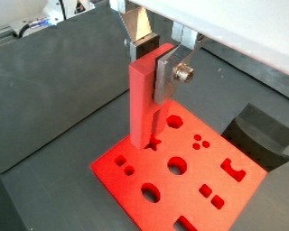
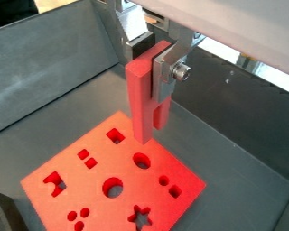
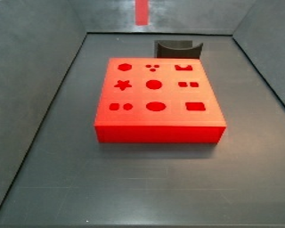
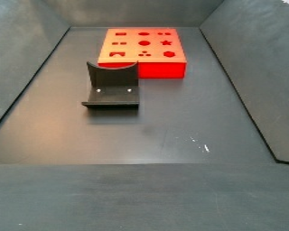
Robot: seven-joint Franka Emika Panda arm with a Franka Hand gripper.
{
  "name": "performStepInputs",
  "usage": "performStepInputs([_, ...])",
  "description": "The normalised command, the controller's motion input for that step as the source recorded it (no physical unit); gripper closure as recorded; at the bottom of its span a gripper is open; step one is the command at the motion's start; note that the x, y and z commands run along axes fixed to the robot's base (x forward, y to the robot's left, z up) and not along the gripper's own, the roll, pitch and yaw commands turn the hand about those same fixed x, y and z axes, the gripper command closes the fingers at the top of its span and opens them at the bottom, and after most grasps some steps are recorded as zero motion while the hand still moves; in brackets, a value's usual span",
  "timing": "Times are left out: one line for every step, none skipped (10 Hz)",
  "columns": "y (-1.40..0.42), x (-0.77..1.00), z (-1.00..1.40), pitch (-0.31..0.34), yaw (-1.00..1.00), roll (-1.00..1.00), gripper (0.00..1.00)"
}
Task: Insert the double-square object.
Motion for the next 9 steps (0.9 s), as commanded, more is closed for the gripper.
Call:
performStepInputs([0.2,0.11,-0.59,-0.041,-0.26,0.04,1.0])
performStepInputs([0.23,0.04,-0.6,-0.056,-0.26,0.05,1.0])
performStepInputs([0.23,0.01,-0.55,-0.049,-0.26,0.05,1.0])
performStepInputs([0.35,0.0,-0.49,-0.043,-0.27,0.0,1.0])
performStepInputs([0.45,0.0,-0.37,-0.04,-0.31,-0.05,1.0])
performStepInputs([0.42,0.17,-0.3,-0.037,-0.51,-0.13,1.0])
performStepInputs([0.26,0.21,-0.29,-0.044,-0.67,-0.11,1.0])
performStepInputs([0.16,0.24,-0.28,-0.046,-0.79,-0.11,1.0])
performStepInputs([0.02,0.19,-0.29,-0.026,-0.93,-0.1,1.0])
